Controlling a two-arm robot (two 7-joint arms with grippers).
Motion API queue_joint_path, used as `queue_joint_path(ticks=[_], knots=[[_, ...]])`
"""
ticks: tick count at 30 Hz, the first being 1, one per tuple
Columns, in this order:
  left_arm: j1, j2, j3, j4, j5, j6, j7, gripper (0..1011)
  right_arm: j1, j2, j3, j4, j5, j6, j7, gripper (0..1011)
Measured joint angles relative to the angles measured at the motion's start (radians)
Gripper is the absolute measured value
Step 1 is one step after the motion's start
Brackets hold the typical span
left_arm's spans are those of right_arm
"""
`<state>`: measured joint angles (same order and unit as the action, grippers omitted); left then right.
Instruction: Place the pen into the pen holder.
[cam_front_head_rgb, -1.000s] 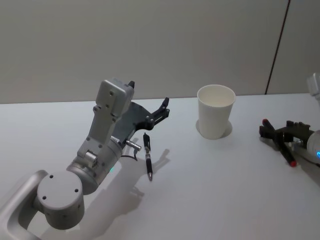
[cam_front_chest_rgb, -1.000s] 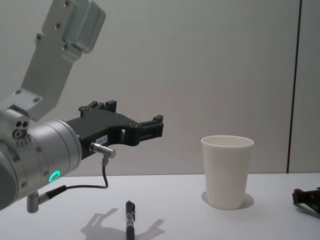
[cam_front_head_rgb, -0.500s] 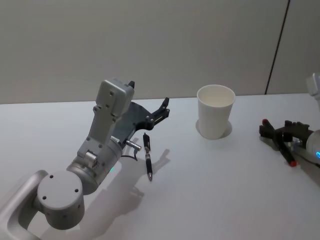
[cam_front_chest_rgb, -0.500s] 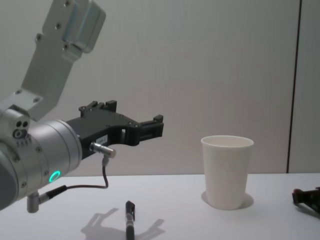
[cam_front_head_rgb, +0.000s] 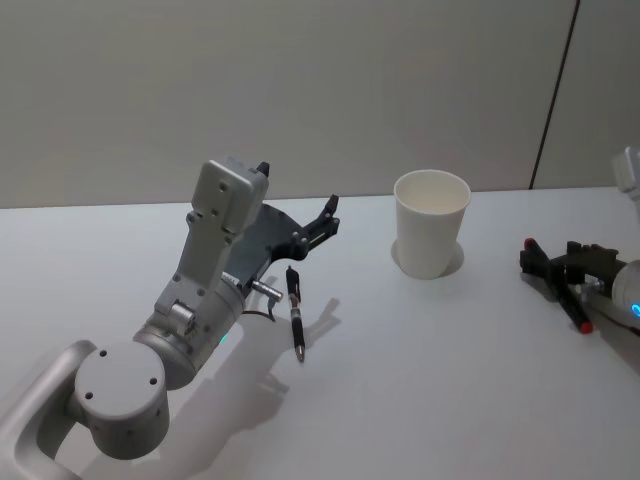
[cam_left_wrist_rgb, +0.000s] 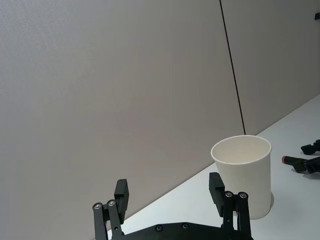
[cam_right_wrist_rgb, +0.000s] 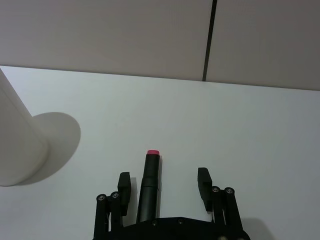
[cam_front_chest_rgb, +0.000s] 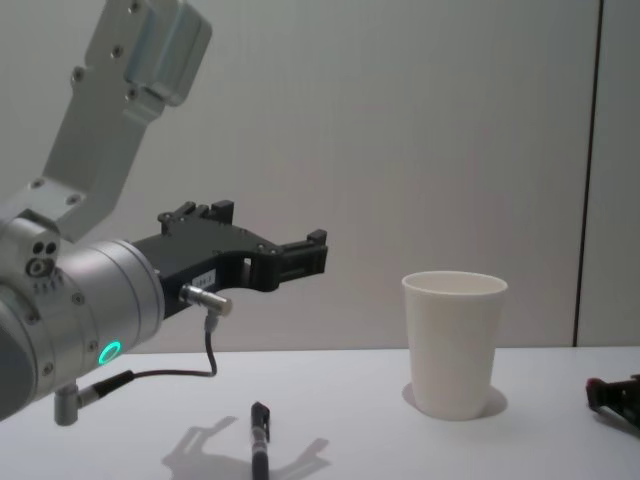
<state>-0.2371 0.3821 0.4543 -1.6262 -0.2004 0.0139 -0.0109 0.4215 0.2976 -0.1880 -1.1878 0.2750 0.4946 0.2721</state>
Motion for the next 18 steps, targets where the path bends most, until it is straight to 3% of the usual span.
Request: queue_joint_path(ticks=[18], knots=[[0.0, 0.0, 0.0, 0.0, 0.0, 0.0, 0.0, 1001, 0.0, 0.0, -0.001, 0.001, 0.0, 0.0, 0.001, 720]])
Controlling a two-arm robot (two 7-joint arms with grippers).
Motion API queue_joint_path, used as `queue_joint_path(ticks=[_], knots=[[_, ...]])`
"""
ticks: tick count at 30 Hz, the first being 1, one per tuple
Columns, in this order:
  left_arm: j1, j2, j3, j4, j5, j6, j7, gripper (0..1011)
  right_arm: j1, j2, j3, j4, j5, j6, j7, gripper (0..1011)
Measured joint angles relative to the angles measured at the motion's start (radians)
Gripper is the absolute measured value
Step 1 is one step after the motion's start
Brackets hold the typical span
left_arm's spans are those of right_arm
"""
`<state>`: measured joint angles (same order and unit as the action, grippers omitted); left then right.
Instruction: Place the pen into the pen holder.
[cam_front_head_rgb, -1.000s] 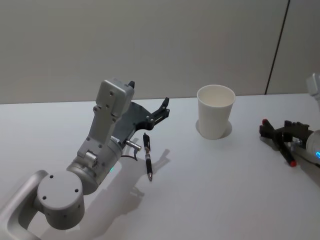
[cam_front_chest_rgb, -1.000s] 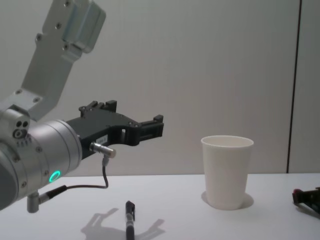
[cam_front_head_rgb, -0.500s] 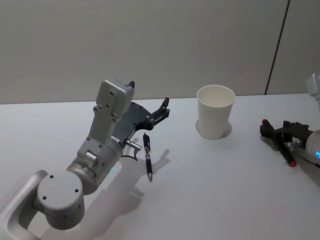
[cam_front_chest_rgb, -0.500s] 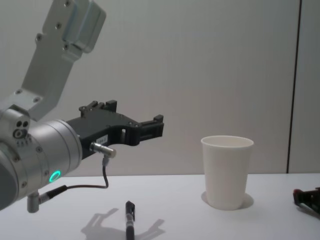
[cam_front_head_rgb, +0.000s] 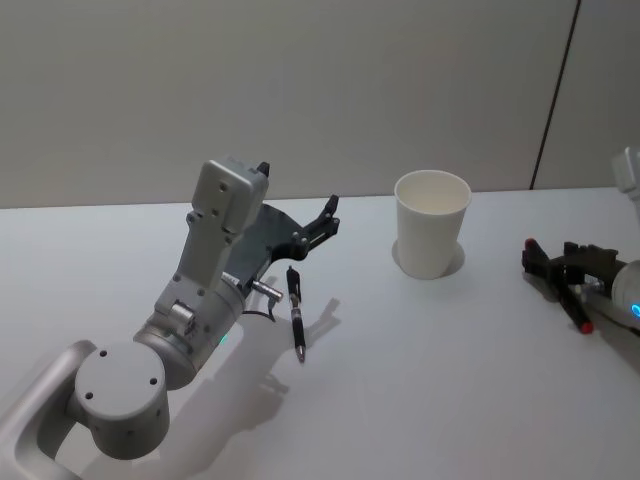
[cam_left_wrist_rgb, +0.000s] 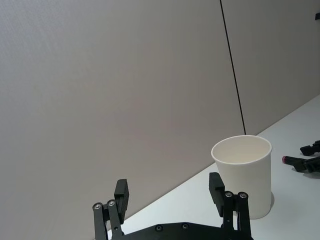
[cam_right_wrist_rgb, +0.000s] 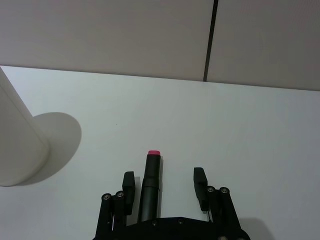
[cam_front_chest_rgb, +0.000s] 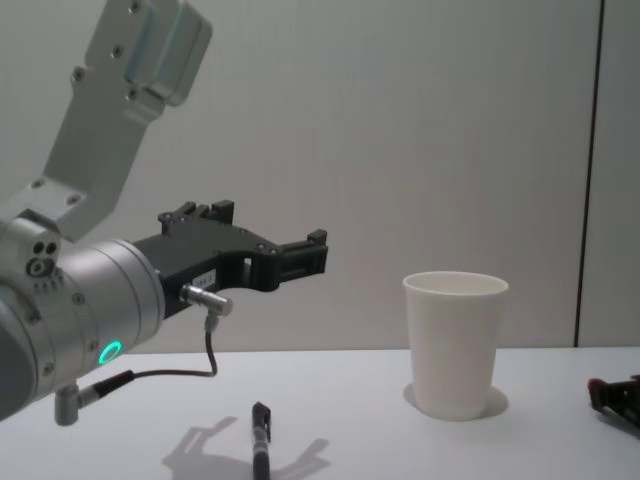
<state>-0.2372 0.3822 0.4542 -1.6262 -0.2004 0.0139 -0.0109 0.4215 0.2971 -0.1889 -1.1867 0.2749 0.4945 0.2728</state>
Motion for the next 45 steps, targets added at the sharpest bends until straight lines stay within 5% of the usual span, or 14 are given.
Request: queue_joint_path(ticks=[45], knots=[[0.0, 0.0, 0.0, 0.0, 0.0, 0.0, 0.0, 1001, 0.0, 0.0, 0.0, 0.0, 0.0, 0.0, 0.0, 415]])
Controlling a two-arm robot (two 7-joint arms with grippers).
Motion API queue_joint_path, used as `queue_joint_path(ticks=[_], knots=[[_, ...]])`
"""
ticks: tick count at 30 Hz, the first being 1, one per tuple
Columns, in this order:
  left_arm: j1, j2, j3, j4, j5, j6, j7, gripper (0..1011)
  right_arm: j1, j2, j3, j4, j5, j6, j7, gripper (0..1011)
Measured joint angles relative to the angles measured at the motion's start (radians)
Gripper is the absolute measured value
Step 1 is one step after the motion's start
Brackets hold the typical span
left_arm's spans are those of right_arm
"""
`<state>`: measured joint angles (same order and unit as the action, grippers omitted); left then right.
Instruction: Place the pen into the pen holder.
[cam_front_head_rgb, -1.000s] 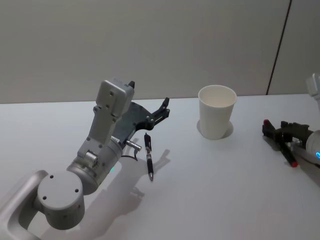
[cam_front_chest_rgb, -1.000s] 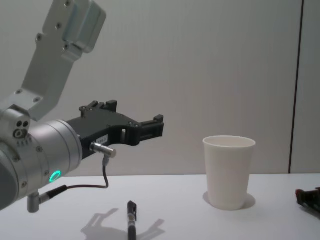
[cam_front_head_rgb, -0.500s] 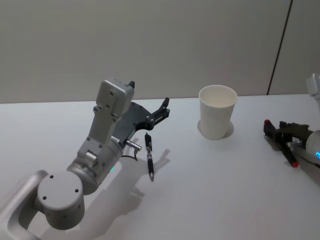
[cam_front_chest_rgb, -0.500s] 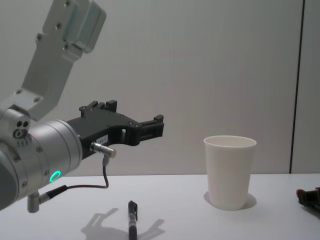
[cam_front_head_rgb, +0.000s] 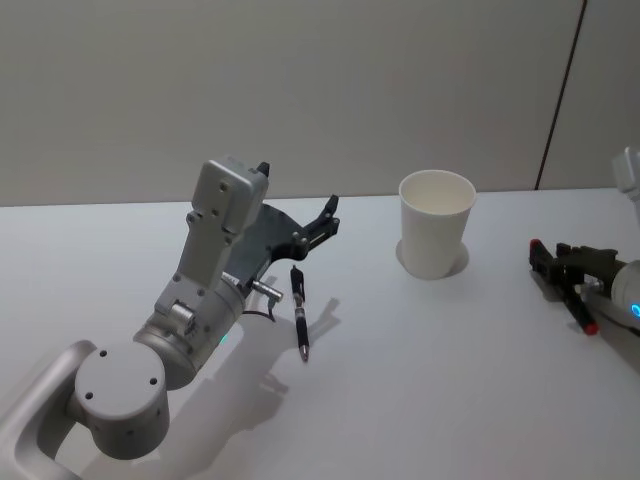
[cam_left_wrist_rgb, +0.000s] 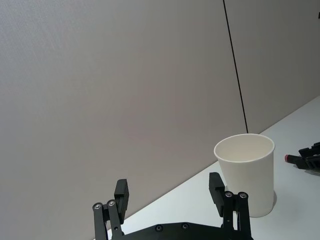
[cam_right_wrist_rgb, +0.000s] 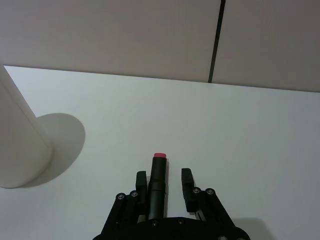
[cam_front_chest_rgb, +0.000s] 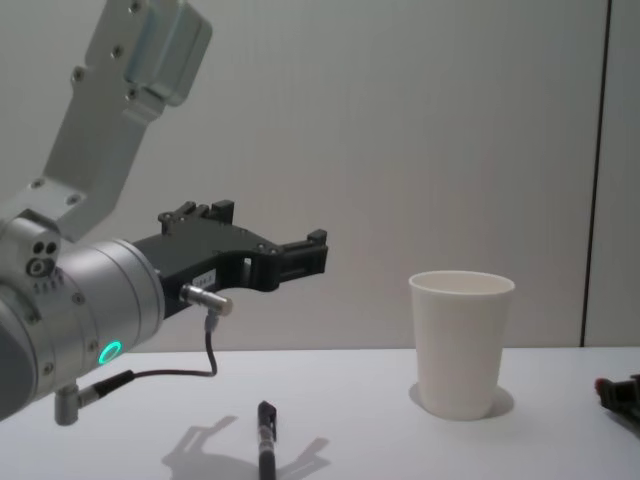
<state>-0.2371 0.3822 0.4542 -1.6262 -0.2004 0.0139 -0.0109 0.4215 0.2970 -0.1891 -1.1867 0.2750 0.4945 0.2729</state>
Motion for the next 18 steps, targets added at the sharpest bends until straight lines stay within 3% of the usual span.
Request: queue_joint_path(ticks=[18], knots=[[0.0, 0.0, 0.0, 0.0, 0.0, 0.0, 0.0, 1001, 0.0, 0.0, 0.0, 0.0, 0.0, 0.0, 0.0, 290]])
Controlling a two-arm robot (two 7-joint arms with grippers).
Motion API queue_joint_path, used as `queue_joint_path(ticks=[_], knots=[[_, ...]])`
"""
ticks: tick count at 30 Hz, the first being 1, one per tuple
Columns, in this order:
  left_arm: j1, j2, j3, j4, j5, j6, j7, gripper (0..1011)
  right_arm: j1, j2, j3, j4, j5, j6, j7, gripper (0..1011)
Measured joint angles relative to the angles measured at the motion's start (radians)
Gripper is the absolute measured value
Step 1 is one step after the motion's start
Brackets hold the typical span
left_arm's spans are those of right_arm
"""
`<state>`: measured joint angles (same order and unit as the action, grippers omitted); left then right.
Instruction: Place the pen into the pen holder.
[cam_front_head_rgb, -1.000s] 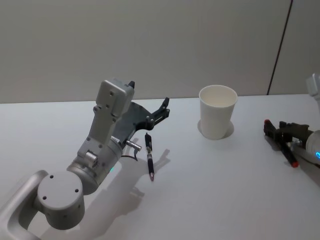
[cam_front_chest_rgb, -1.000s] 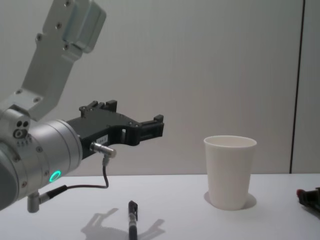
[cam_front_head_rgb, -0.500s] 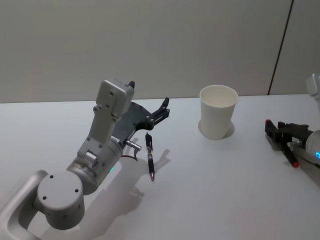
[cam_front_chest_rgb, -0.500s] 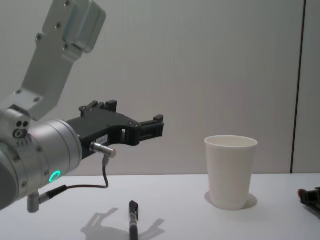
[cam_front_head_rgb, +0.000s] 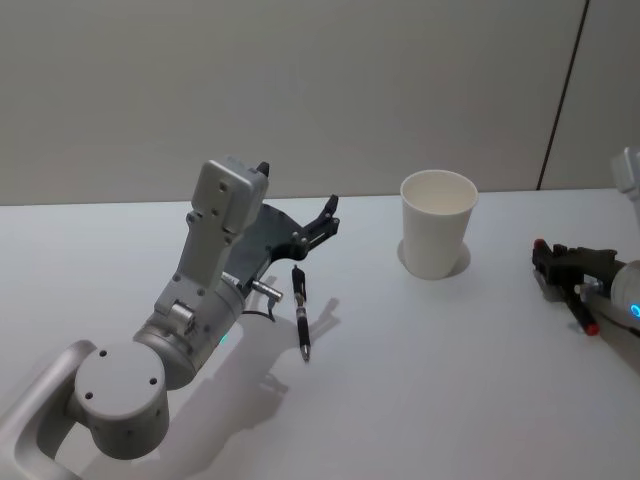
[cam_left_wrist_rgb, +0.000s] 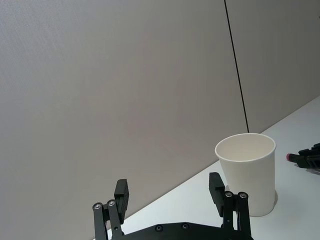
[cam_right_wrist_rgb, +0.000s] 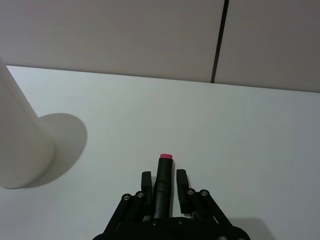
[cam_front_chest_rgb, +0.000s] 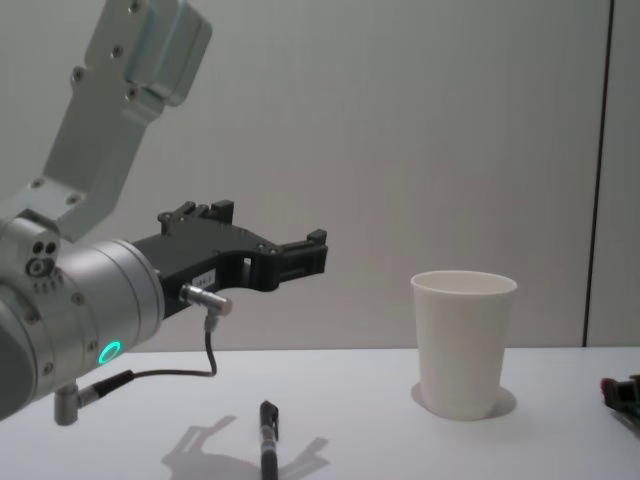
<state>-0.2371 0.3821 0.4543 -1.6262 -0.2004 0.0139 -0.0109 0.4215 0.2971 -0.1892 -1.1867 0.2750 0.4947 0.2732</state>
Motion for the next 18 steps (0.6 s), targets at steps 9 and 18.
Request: queue_joint_path(ticks=[9, 18], knots=[[0.0, 0.0, 0.0, 0.0, 0.0, 0.0, 0.0, 1001, 0.0, 0.0, 0.0, 0.0, 0.0, 0.0, 0.0, 229], [0.0, 0.0, 0.0, 0.0, 0.0, 0.0, 0.0, 1001, 0.0, 0.0, 0.0, 0.0, 0.0, 0.0, 0.0, 192]])
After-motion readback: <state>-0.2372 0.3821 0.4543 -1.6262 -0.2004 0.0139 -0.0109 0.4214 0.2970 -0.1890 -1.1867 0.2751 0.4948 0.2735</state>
